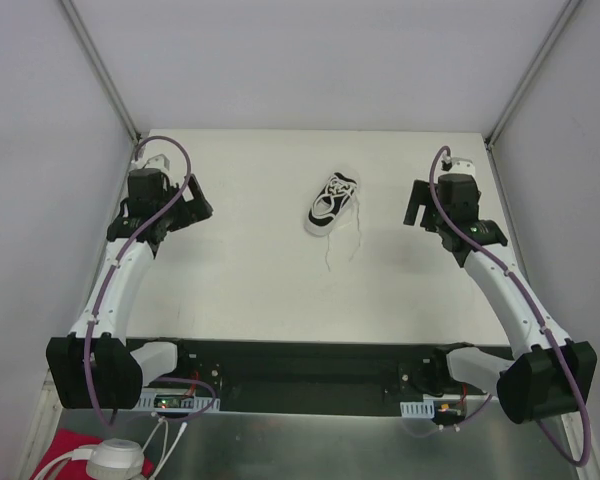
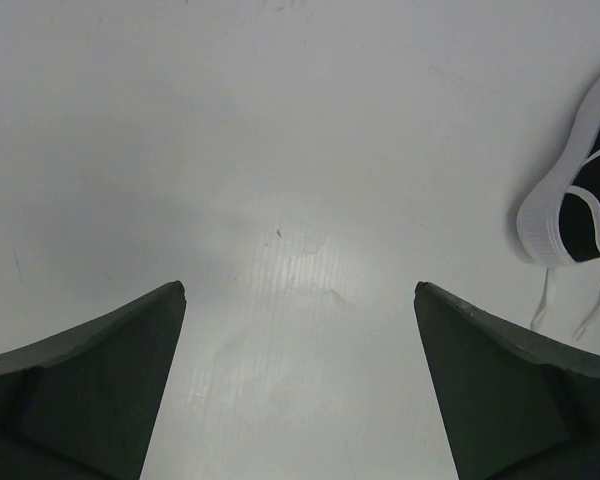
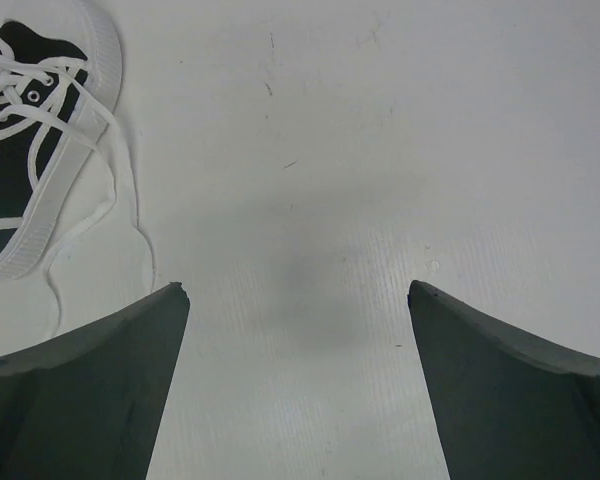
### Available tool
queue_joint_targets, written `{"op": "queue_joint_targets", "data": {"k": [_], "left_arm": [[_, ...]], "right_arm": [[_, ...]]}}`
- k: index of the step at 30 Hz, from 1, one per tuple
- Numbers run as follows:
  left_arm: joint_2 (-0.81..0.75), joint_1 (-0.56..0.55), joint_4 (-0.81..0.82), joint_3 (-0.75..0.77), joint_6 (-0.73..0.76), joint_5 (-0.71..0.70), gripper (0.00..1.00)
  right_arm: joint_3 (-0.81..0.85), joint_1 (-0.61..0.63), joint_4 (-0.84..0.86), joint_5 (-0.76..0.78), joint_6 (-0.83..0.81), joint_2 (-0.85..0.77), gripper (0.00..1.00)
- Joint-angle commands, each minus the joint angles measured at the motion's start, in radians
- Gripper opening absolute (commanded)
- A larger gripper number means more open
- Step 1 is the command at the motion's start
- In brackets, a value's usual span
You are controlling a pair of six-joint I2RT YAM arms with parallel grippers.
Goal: Tie the shoes
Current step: Move the shoe to the center of the board.
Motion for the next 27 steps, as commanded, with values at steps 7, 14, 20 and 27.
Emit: {"op": "queue_joint_targets", "data": {"k": [7,14,20,27], "left_arm": [[-0.055,-0.005,0.0,0.013,-0.09,-0.008,0.99],[-0.034,-0.005,-0.002,-0.001,-0.101,0.022,0.99],[-0.022,-0.16,-0.003,-0.018,-0.028,-0.011,0.99],[0.084,-0.34,-0.005,-0.001,-0.128,0.031,0.99]], "right_arm": [[0.001,-0.001,-0.007,0.012,0.017,-0.018,0.96],[-0.006,-0.001,-0.011,0.005,0.043,-0.013,0.96],[0.012,0.041,0.016,-0.015,0.07,0.046,0.96],[0.208,0.131,-0.013,-0.229,0.163,0.301,0.97]]}}
